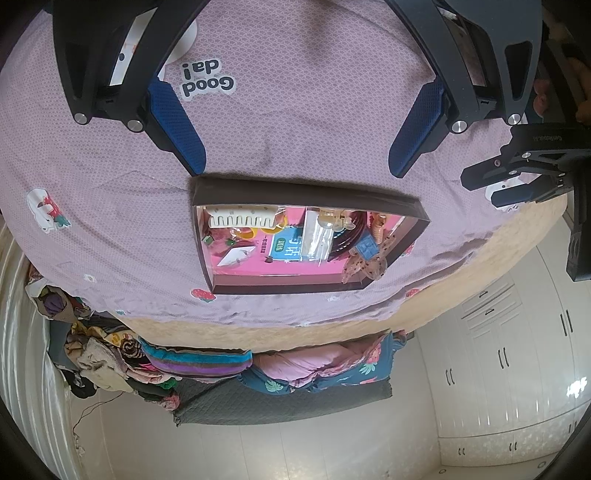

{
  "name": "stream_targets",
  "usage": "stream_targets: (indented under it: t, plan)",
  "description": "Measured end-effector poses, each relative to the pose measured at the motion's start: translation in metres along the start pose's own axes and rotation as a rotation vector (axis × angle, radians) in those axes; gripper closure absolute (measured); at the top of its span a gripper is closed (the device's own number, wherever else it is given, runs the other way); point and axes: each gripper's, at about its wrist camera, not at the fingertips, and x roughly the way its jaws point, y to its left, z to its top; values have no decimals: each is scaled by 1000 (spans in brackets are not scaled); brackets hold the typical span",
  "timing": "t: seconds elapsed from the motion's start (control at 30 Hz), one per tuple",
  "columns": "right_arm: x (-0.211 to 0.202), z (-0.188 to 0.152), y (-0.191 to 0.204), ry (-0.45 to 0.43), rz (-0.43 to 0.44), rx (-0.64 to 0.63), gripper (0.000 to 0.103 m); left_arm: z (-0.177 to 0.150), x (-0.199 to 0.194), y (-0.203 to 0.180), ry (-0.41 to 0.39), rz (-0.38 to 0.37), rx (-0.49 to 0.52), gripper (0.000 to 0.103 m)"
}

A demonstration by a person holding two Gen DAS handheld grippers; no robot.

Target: Organize jewelry

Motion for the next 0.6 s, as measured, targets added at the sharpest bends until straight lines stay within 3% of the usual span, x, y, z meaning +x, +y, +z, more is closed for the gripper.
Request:
stream_targets:
  t: [0.6]
  plan:
    - [0, 0, 0, 0, 0, 0, 4, 1, 2, 1, 2, 1, 1, 10]
